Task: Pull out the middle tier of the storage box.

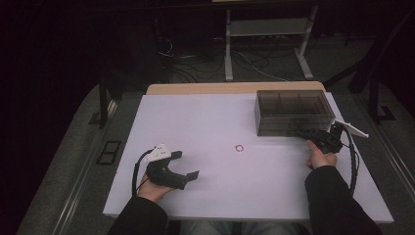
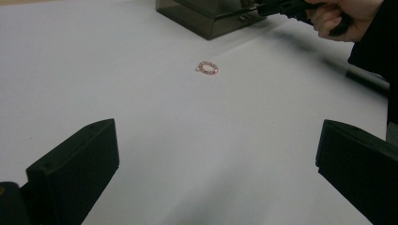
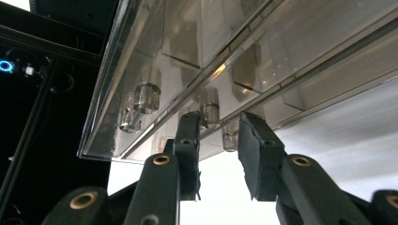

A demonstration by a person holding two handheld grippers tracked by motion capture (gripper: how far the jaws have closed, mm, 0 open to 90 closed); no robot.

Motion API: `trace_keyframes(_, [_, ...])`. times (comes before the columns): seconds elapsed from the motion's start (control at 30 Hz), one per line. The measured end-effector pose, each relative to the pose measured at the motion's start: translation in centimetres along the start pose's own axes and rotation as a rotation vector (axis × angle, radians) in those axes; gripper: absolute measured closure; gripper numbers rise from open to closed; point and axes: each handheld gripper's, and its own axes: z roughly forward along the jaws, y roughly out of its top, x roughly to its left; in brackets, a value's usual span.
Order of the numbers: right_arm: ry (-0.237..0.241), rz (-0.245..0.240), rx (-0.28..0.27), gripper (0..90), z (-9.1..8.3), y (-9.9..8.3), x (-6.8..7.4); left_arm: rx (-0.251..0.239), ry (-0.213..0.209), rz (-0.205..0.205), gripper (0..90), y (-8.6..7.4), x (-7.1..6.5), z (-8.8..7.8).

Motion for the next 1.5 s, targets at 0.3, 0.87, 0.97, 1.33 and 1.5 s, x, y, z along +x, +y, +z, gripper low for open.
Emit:
trace_keyframes(0.3, [0.000, 0.005, -0.029, 77.1, 0.0, -0.2, 0.4, 0.002, 0.000, 0.002, 0.0, 0.0, 0.0, 0.0])
trace_keyframes(0.87, [-0.009, 0.010, -0.032, 80.1, -0.2, -0.1, 0.6, 0.002, -0.005, 0.002, 0.0, 0.0, 0.0, 0.2])
trace_keyframes(0.97, [-0.015, 0.011, -0.036, 80.1, -0.2, -0.2, 0.7, 0.004, -0.006, 0.006, 0.0, 0.0, 0.0, 0.2])
trace_keyframes(1.33, [-0.026, 0.002, -0.017, 80.1, -0.7, -0.4, 0.9, 0.002, -0.004, 0.007, 0.0, 0.0, 0.0, 0.1])
trace_keyframes(1.5, [-0.018, 0.004, -0.021, 80.1, -1.0, -0.8, 0.7, 0.008, -0.003, 0.010, 0.0, 0.0, 0.0, 0.1])
